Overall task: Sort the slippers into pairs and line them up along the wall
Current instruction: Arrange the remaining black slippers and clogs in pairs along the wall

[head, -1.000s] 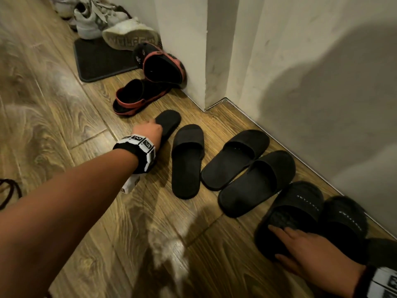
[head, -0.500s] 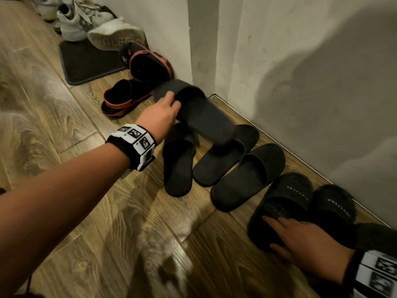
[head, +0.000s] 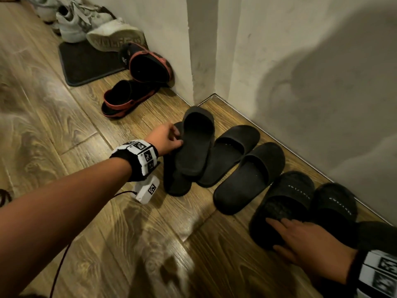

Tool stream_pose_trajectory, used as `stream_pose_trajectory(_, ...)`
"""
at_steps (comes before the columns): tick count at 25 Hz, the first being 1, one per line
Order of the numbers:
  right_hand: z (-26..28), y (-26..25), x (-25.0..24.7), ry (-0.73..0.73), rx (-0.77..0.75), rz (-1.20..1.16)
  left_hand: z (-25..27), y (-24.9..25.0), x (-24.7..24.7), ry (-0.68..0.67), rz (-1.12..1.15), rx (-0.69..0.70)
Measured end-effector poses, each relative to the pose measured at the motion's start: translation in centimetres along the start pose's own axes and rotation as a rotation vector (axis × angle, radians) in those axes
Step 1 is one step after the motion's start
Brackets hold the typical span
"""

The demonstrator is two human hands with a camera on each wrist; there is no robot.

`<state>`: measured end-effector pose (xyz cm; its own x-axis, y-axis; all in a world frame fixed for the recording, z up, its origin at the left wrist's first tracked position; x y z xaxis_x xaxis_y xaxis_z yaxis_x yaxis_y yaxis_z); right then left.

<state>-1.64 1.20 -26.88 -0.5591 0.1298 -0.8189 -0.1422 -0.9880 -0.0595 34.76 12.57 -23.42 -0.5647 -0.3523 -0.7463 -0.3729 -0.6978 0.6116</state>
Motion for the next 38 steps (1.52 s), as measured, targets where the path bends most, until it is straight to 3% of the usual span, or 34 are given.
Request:
stream_pose_trajectory(3, -0.3, -0.1, -0.3, 0.001, -0.003, 0.010, 0.4, -1.4, 1.2, -0.066, 0.180, -0.107)
stream_pose_trajectory(6, -0.6, -0.2, -0.5, 0.010, -0.001, 0.013, 0.4, -2.6, 2.4, -0.175, -0.174, -0.138)
stream_pose_trajectory(8, -0.5, -0.1, -0.5, 0.010, 0.006, -0.001, -0.2, -3.5, 2.0, -0.151, -0.320, -0.152)
stream_pose_trajectory(13, -0.3, 0.3, 0.0, 0.002, 0.011, -0.027, -2.0, -6.7, -1.3, -0.033, -0.264, -0.272)
stream_pose_trajectory(21, -1.3, 0.5, -0.5, 0.003, -0.002, -0.012, -2.7, -7.1, -1.1, 0.009, -0.389, -0.246)
stream_pose_trajectory(26, -2.7, 0.0, -1.0, -0.010, -0.011, 0.023, -3.3, -6.9, -0.6, 0.047, -0.359, -0.194)
stream_pose_trajectory(32, -3.2, 0.1, -1.1, -0.019, -0.023, 0.014, -5.3, -7.1, -1.9, 0.201, -0.272, -0.274)
stream_pose_trajectory(38, -3.3, 0.1, -1.3, -0.004, -0.034, -0.019, -6.7, -6.4, 1.7, 0.082, -0.107, -0.259)
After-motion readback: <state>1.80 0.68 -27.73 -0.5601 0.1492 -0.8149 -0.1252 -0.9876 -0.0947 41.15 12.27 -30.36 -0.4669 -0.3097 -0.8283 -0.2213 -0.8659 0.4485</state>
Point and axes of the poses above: each hand's wrist, its own z-axis away from the middle knuckle, its own x-axis out of the palm, y = z × x, the point moved 10 cm from there along -z, towards the middle knuckle
